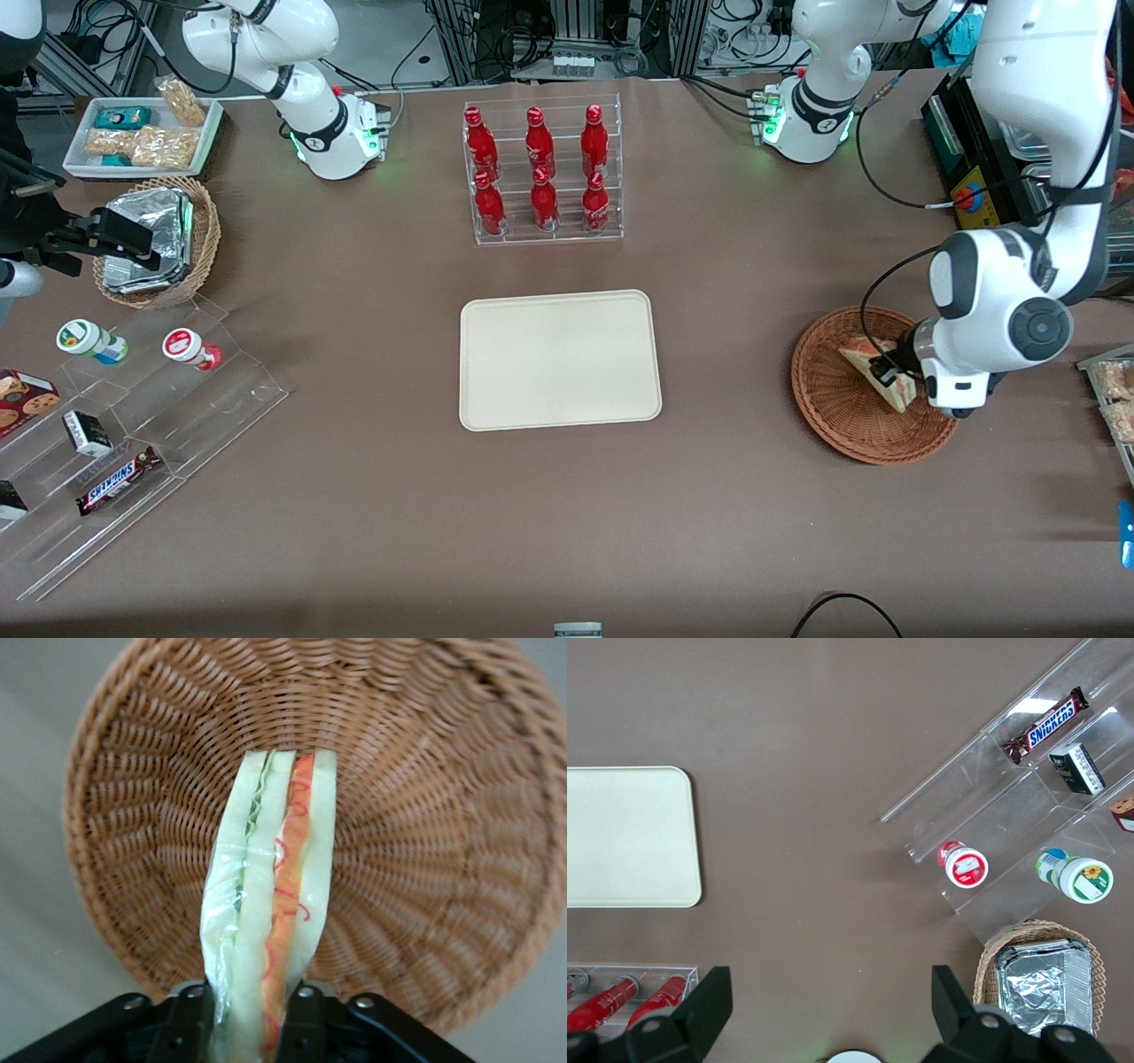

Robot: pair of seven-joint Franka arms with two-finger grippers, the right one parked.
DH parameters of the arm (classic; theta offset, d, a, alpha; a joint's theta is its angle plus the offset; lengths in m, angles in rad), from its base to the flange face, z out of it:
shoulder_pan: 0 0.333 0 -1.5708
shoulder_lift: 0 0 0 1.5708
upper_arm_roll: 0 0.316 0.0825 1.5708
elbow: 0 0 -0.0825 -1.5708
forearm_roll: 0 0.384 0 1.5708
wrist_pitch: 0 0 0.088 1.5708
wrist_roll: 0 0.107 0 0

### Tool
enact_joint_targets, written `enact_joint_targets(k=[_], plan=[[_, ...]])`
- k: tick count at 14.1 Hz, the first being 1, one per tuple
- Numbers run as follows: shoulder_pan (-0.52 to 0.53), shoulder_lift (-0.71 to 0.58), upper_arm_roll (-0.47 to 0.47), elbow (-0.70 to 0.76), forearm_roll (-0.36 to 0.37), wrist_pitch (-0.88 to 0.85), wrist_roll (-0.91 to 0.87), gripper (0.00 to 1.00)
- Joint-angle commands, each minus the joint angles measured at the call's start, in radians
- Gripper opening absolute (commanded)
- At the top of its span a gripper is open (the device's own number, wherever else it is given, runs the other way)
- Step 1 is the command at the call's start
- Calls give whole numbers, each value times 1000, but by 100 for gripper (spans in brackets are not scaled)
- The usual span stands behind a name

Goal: Place sandwich from basket to tray
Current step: 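Lower the left gripper and close it on the wrapped sandwich, then lift the sandwich and carry it over the cream tray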

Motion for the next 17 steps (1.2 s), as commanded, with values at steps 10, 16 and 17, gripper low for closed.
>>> enact_joint_targets(k=[10, 16, 17], plan=[[-388, 94, -59, 227, -86, 37, 159, 0], [-615, 337, -58, 487, -76, 74, -148, 0], [-639, 377, -56, 541, -76, 73, -183, 0]])
